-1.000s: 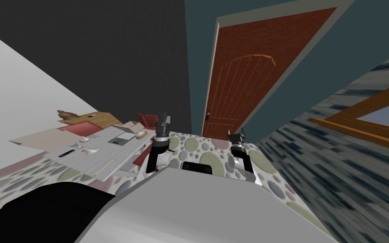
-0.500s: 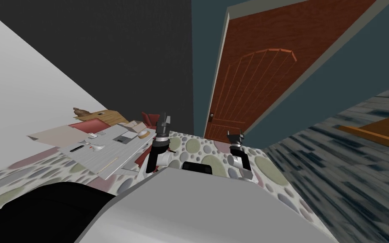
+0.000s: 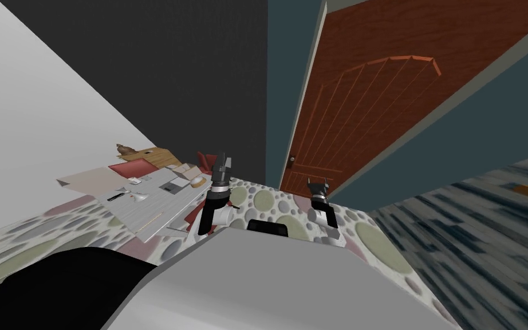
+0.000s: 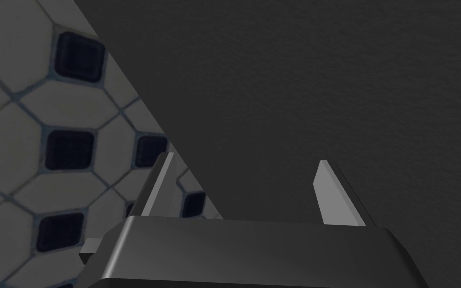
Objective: Pull the door open
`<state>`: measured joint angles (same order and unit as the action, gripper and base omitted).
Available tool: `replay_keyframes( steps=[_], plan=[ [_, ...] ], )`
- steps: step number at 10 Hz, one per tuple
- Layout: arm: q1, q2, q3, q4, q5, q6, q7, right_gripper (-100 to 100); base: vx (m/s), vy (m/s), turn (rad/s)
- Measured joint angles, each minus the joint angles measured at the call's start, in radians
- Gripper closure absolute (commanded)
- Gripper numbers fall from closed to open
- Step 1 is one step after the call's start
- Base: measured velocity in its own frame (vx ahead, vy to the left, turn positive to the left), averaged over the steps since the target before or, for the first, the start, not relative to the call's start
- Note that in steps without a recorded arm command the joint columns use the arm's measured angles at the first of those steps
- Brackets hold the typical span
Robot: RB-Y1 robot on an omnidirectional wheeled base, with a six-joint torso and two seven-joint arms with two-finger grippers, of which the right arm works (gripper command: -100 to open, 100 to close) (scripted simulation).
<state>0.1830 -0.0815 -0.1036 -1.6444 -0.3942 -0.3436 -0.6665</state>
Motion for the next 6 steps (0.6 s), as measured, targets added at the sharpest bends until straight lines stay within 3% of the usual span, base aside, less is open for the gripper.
replay_keyframes(
  steps=[6],
  plan=[
    [-0.056, 0.012, -0.023, 0.116, -0.082, 0.002, -0.107, -100, 0.118, -0.007, 0.120]
  ],
)
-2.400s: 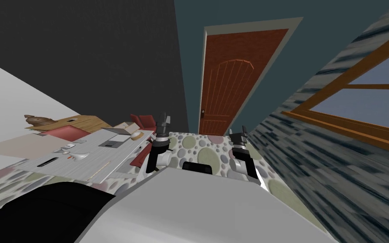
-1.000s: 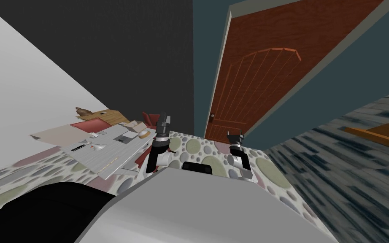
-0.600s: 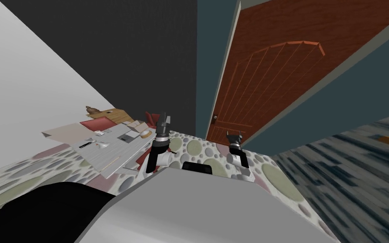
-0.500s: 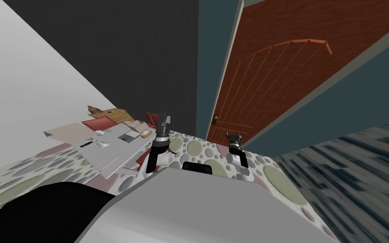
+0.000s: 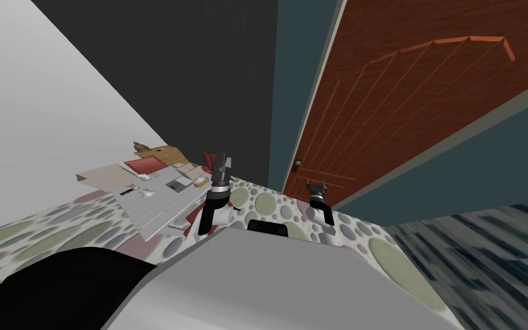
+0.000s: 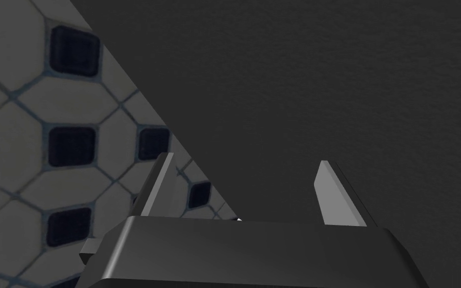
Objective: Pull the door open
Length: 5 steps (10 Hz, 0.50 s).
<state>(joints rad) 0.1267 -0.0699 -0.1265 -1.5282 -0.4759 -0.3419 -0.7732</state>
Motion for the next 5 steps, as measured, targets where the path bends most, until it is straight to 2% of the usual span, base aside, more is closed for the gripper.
replay_keyframes(
  steps=[3, 5],
  plan=[
    [-0.028, 0.012, -0.013, 0.055, -0.044, 0.006, -0.057, -100, 0.137, -0.018, 0.121],
    [-0.054, 0.016, -0.020, 0.110, -0.074, -0.001, -0.099, -100, 0.161, -0.046, 0.141]
  ],
)
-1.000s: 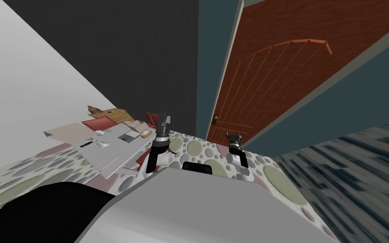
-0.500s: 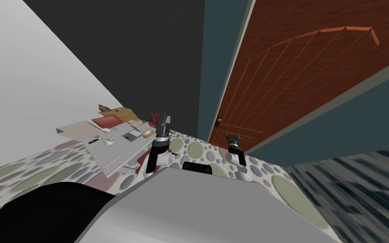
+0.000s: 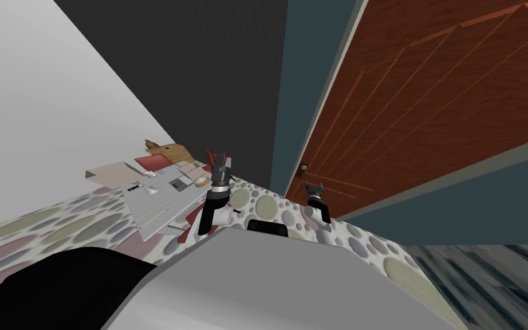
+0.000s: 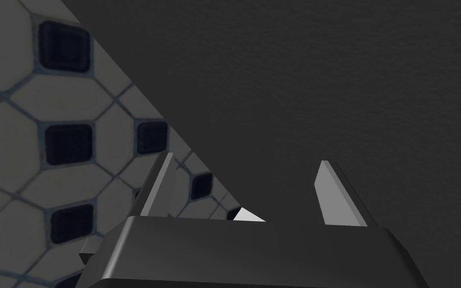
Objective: Pull the door open
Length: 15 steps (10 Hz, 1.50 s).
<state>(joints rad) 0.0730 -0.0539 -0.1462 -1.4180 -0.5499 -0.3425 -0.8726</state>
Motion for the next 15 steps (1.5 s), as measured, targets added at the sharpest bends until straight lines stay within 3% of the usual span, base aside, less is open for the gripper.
replay_keyframes(
  steps=[5, 6, 10, 11, 14, 15],
  plan=[
    [-0.058, 0.032, -0.021, 0.110, -0.073, 0.002, -0.096, -100, 0.139, -0.038, 0.104],
    [-0.059, 0.032, -0.021, 0.113, -0.074, 0.000, -0.100, -100, 0.105, 0.004, 0.106],
    [-0.041, -0.046, -0.051, 0.126, -0.101, 0.004, -0.149, -100, 0.192, -0.010, 0.119],
    [-0.048, -0.066, -0.061, 0.141, -0.109, 0.004, -0.160, -100, 0.181, -0.023, 0.127],
    [-0.033, -0.127, -0.076, 0.167, -0.129, -0.008, -0.210, -100, 0.164, -0.011, 0.068],
    [-0.032, -0.128, -0.077, 0.167, -0.130, -0.009, -0.214, 100, -0.026, 0.003, -0.042]
  ],
)
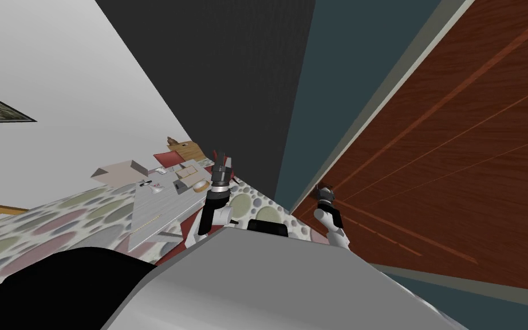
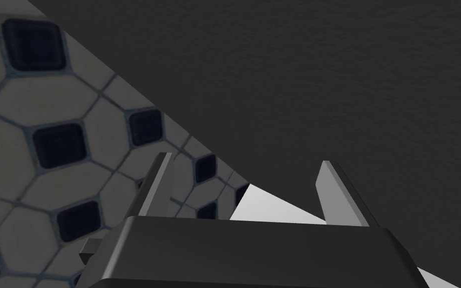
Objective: Pull the door open
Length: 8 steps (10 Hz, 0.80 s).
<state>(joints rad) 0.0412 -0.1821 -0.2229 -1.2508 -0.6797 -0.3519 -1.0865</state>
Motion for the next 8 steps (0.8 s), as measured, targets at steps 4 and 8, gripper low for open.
replay_keyframes(
  steps=[4, 8],
  plan=[
    [0.000, -0.001, -0.002, 0.001, 0.001, 0.001, 0.005, 100, -0.021, -0.003, 0.005],
    [0.004, -0.017, 0.010, -0.007, 0.000, -0.001, -0.013, 100, -0.145, -0.029, 0.094]
  ],
)
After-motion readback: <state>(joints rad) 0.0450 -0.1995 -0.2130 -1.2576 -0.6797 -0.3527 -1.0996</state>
